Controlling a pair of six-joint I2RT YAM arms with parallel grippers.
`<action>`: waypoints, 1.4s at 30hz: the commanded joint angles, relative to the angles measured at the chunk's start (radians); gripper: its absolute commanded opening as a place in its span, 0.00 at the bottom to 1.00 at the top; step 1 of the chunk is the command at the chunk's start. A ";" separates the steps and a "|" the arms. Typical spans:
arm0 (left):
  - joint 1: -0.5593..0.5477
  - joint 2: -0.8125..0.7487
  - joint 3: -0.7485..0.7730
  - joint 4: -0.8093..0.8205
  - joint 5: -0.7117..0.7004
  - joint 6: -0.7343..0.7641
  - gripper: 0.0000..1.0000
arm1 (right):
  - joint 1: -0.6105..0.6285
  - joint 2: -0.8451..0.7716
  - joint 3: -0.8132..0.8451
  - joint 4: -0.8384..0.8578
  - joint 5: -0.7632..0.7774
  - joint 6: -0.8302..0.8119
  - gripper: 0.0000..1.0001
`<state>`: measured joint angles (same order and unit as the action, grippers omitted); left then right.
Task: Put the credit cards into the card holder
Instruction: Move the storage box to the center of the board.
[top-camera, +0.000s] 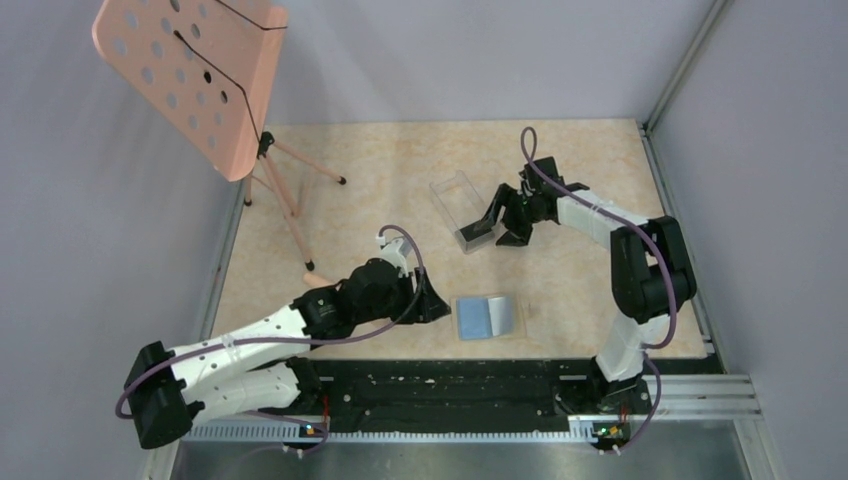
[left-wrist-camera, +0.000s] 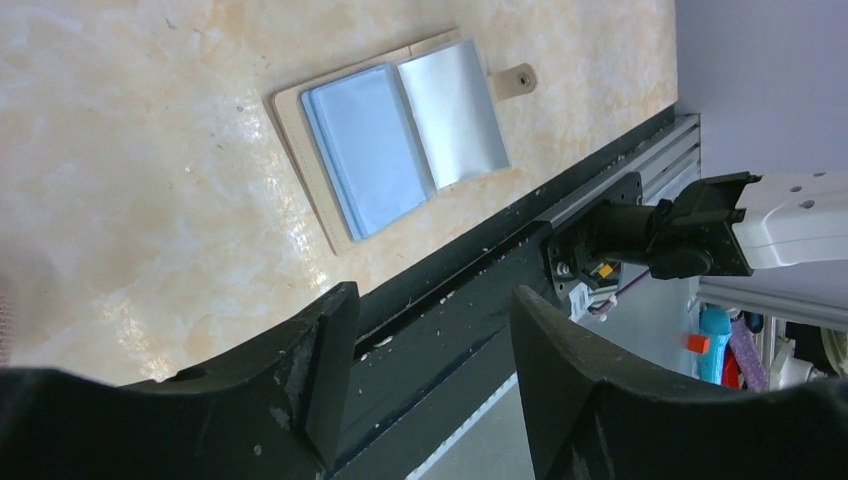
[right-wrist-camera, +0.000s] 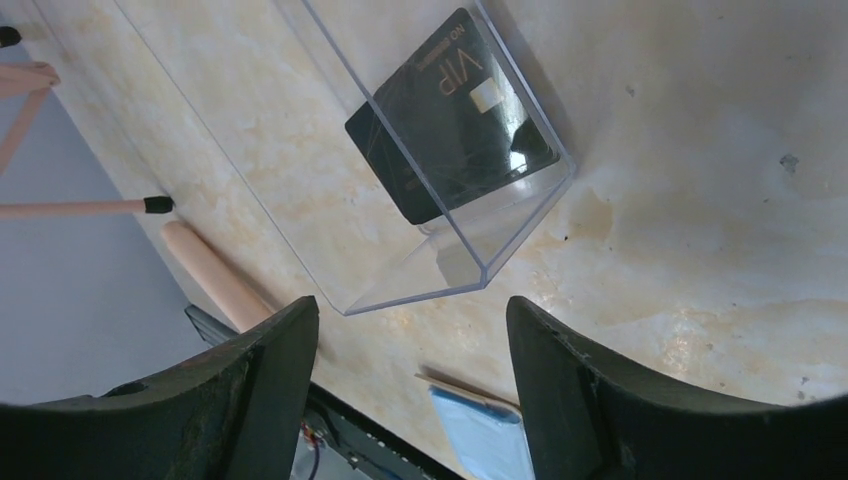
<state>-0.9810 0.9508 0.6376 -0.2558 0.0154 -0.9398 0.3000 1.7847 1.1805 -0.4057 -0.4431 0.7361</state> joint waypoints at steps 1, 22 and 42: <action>0.000 0.028 0.050 0.052 0.053 0.014 0.62 | -0.007 0.043 0.072 0.000 0.001 0.022 0.63; 0.000 0.119 0.133 0.043 0.059 0.044 0.62 | 0.098 0.100 0.216 -0.220 0.121 -0.191 0.10; 0.079 0.136 0.163 -0.065 -0.118 -0.010 0.69 | 0.275 0.043 0.158 -0.146 0.005 -0.166 0.16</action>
<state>-0.9428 1.0737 0.7559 -0.3225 -0.1024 -0.9463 0.5446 1.8748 1.3415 -0.6052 -0.3805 0.5533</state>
